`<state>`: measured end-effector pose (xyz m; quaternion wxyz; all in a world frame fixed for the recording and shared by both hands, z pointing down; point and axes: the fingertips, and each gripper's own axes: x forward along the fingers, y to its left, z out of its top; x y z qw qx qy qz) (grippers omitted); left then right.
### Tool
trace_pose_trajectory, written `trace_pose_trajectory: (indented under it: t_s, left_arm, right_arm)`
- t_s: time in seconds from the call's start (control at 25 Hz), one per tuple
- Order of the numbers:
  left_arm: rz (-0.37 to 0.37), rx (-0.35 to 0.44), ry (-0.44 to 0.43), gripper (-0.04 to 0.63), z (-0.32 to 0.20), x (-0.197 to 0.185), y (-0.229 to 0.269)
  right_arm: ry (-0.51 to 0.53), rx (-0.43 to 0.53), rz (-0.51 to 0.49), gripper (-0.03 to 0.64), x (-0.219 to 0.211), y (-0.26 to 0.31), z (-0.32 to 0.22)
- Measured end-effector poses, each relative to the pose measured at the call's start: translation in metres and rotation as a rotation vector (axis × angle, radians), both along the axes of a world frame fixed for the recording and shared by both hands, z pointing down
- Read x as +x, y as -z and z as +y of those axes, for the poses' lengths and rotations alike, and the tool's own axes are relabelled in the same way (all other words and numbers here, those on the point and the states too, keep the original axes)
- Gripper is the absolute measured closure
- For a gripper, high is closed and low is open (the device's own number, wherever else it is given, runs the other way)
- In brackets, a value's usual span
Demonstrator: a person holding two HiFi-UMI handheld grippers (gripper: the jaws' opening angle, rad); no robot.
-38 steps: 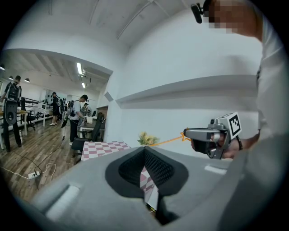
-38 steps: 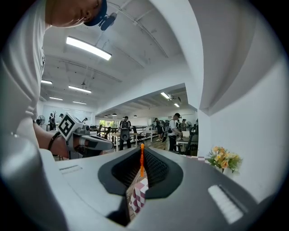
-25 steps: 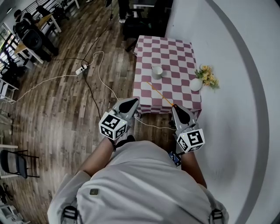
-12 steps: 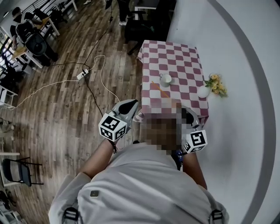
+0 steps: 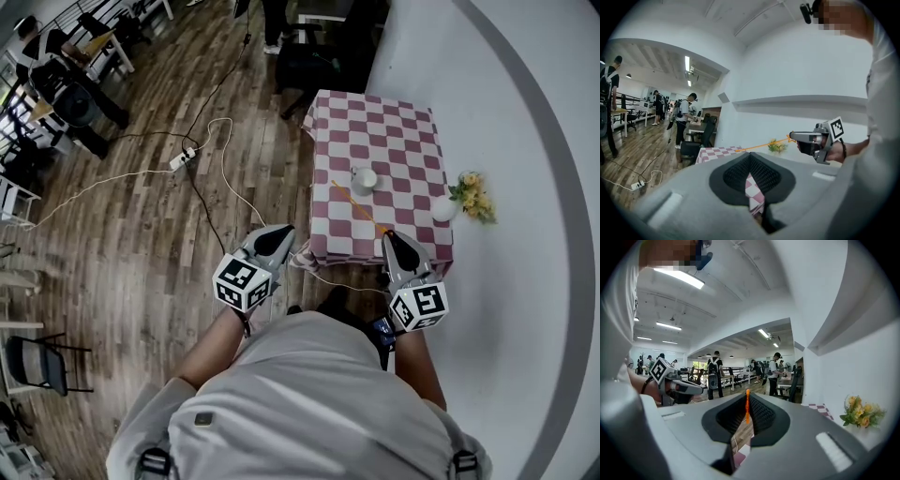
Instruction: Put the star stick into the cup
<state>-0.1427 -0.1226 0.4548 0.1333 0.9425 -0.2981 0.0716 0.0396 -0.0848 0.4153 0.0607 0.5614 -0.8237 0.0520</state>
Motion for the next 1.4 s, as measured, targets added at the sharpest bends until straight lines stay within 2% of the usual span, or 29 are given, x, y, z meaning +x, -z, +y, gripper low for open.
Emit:
trace_pose_trajectory:
  t_s: [0.32, 0.76, 1.2, 1.4]
  left_arm:
    - [-0.010, -0.001, 0.039, 0.591, -0.026, 0.010, 0.000]
    - [-0.021, 0.029, 0.036, 0.591, -0.066, 0.076, 0.010]
    - [-0.016, 0.075, 0.090, 0.591, -0.072, 0.120, 0.015]
    - [-0.020, 0.055, 0.087, 0.591, -0.076, 0.131, 0.008]
  right_arm:
    - [0.040, 0.003, -0.006, 0.589, 0.014, 0.000, -0.036]
    - [0.057, 0.018, -0.028, 0.590, 0.074, 0.003, -0.076]
    - [0.134, 0.005, -0.043, 0.589, 0.109, -0.010, -0.084]
    - [0.134, -0.010, -0.048, 0.589, 0.118, -0.013, -0.086]
